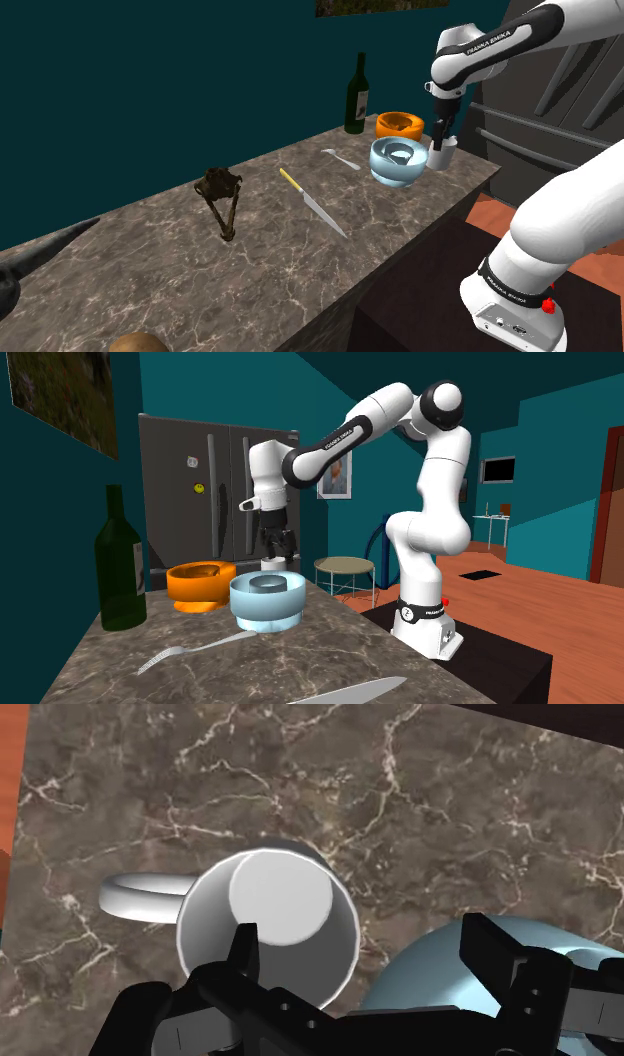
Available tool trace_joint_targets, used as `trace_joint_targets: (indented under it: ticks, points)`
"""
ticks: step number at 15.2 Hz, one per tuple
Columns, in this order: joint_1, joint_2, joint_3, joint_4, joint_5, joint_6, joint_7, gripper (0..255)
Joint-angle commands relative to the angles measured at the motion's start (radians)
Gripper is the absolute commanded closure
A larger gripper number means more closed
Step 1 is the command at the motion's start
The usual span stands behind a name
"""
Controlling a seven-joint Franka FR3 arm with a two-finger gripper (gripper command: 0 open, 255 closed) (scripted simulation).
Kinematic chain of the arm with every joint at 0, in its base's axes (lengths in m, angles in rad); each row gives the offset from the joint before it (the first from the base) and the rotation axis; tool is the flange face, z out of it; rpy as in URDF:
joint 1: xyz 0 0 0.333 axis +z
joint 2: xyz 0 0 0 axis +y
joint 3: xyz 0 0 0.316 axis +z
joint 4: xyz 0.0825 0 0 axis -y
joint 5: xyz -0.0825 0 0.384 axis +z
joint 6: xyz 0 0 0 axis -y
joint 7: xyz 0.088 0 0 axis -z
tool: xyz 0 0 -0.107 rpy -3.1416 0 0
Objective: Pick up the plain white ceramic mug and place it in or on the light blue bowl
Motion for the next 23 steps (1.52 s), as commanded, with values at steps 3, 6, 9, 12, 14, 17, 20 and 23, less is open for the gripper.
trace_joint_targets:
  ticks: [3,6,9,12,14,17,20,23]
  points:
    - [-0.005,0.025,-0.015,-0.031,-0.007,0.058,-0.006,0]
    - [-0.008,0.042,-0.022,-0.054,-0.010,0.097,-0.006,0]
    - [-0.008,0.042,-0.022,-0.054,-0.010,0.097,-0.006,0]
    - [-0.008,0.042,-0.022,-0.054,-0.010,0.097,-0.006,0]
    - [-0.008,0.042,-0.022,-0.054,-0.010,0.097,-0.006,255]
    - [-0.008,0.042,-0.022,-0.054,-0.010,0.097,-0.006,255]
    - [-0.008,0.042,-0.022,-0.054,-0.010,0.097,-0.006,255]
    - [-0.008,0.042,-0.022,-0.054,-0.010,0.097,-0.006,255]
